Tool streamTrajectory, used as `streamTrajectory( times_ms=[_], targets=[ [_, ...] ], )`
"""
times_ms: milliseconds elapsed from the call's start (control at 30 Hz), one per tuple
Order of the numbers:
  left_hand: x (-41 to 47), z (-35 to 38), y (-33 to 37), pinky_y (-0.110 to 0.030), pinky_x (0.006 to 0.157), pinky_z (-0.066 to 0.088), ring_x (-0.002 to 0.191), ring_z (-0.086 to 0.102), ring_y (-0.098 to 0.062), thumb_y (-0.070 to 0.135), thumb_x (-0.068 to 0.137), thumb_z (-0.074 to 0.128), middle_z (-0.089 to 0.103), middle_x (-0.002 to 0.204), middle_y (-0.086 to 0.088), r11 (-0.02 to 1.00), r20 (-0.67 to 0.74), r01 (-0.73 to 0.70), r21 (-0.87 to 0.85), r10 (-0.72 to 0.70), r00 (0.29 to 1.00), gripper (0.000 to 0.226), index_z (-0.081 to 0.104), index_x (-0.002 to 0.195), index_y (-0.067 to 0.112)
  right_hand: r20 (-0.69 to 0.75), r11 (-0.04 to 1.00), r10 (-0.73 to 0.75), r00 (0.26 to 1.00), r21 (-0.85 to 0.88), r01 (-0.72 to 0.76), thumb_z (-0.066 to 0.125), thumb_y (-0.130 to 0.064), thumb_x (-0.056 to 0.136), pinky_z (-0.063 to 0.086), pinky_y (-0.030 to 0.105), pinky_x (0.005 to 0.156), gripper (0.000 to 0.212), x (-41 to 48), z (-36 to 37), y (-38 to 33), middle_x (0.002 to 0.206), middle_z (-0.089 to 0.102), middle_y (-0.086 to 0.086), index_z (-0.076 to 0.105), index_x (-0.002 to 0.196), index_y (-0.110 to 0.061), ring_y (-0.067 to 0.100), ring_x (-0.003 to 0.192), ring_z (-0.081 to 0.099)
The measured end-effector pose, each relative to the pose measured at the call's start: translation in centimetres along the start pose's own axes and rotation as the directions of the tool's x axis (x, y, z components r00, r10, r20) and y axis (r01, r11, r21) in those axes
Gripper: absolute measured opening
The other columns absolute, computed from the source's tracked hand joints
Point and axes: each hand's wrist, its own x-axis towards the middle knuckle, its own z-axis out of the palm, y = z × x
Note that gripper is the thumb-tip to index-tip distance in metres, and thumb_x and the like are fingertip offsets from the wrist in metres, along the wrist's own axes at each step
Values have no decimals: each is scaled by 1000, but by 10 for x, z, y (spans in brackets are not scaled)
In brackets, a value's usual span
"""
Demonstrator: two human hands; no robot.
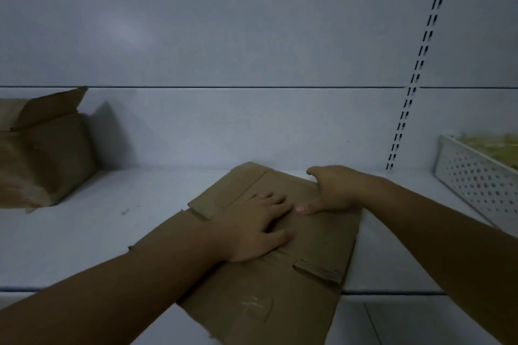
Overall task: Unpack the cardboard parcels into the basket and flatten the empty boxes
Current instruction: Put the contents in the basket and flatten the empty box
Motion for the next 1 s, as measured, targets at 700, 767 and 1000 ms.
streamTrajectory(
  times_ms=[700,767,1000],
  targets=[
    [-2,-66,-38,-55,112,-2,144,8,-15,80,62,52,17,152,14,994,-676,-84,-70,14,736,85,39,136,40,-205,514,341,917,858,1,63,-22,88,57,37,73,15,-127,-48,29,97,70,10,62,101,-15,27,84,69],
    [0,-71,-27,-59,113,6,145,6,-24,76,56,66,4,158,8,957,-628,-19,-288,-174,758,103,24,143,39,-264,486,402,877,873,41,63,-20,88,56,43,77,10,-155,-59,44,97,70,14,62,96,-15,30,84,68],
    [22,-45,78,-56,111,24,142,17,-30,51,45,78,6,158,0,602,-404,-135,-787,-338,850,126,4,146,37,-350,452,559,751,889,78,66,-22,85,53,39,79,13,-290,-52,102,96,71,10,65,97,-16,25,85,67]
  ],
)
